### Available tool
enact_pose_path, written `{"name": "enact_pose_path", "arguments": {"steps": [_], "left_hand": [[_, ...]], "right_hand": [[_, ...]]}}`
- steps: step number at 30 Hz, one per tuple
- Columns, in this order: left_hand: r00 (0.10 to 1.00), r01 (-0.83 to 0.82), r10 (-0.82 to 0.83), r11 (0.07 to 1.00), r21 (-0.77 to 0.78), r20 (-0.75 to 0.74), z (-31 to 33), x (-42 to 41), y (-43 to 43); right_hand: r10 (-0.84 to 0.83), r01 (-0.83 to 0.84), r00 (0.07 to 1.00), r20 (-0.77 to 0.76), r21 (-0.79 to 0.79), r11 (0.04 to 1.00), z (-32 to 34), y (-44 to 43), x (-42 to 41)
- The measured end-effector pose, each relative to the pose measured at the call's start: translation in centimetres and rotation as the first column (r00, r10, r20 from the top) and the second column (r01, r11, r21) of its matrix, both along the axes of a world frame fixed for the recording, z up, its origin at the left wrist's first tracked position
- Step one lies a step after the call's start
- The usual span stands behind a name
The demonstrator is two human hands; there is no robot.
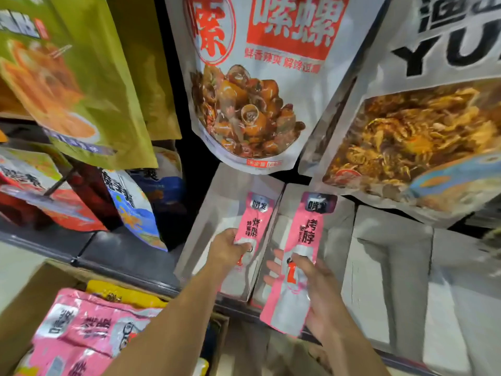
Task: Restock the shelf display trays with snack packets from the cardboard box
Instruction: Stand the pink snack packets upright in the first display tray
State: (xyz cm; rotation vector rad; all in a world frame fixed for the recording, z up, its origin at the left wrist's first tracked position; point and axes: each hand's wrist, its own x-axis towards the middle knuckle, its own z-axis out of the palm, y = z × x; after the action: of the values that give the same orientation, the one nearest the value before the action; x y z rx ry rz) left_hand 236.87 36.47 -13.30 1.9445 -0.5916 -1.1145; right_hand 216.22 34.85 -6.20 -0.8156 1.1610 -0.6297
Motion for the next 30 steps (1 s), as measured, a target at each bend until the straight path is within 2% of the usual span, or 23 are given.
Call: {"name": "enact_pose_path", "arguments": {"steps": [3,4,6,8,10,13,15,16,19,21,23,26,30], "left_hand": [[0.996,0.067,-0.068,0.998,0.019,0.054,-0.9,-0.8,0.4],[0.993,0.091,-0.092,0.996,0.016,0.073,-1.2,-0.9,0.5],[0.972,0.139,-0.145,0.989,0.047,0.186,-1.2,-1.0,0.7],[0.899,0.165,-0.212,0.975,0.152,0.382,-0.9,-0.8,0.8],[0.874,0.171,-0.236,0.968,0.184,0.425,-0.3,-0.3,1.3],[0.901,0.107,-0.144,0.988,0.111,0.409,0.9,0.4,2.8],[0.877,0.023,-0.015,1.0,-0.01,0.481,1.9,1.0,4.3],[0.837,-0.002,0.037,0.998,-0.065,0.546,2.2,1.4,5.2],[0.645,-0.009,0.125,0.988,-0.157,0.754,3.0,2.5,7.6],[0.603,-0.053,0.134,0.99,-0.128,0.787,2.5,3.5,8.8],[0.683,-0.077,0.096,0.995,-0.06,0.724,1.7,4.6,9.6],[0.865,-0.041,0.074,0.996,-0.078,0.496,0.8,5.6,10.4],[0.937,-0.072,0.113,0.988,-0.134,0.331,0.6,6.2,11.0]], "right_hand": [[0.039,-0.039,0.999,0.025,0.001,0.999,0.4,0.3,0.3],[0.018,-0.018,1.0,-0.015,0.01,1.0,0.2,0.5,0.5],[0.0,0.0,1.0,-0.003,0.022,1.0,0.0,0.4,0.7],[0.016,-0.024,0.996,0.093,0.081,0.996,0.3,0.6,0.7],[0.001,-0.041,0.974,0.226,0.171,0.984,0.8,0.8,1.1],[-0.03,0.001,0.98,0.197,0.149,0.989,1.6,1.0,1.7],[-0.033,0.016,0.989,0.141,0.118,0.993,1.9,1.0,2.5],[-0.049,0.03,0.989,0.142,0.135,0.99,1.6,1.0,3.0],[-0.064,0.033,0.987,0.148,0.204,0.978,1.7,1.2,4.9],[-0.043,0.012,0.988,0.146,0.207,0.978,1.9,1.3,6.2],[-0.013,-0.014,0.99,0.138,0.192,0.981,1.6,1.3,7.3],[0.045,-0.062,0.992,0.115,0.148,0.987,1.1,1.3,9.3],[0.121,-0.122,0.993,0.016,0.06,0.991,-0.1,1.1,12.1]]}}
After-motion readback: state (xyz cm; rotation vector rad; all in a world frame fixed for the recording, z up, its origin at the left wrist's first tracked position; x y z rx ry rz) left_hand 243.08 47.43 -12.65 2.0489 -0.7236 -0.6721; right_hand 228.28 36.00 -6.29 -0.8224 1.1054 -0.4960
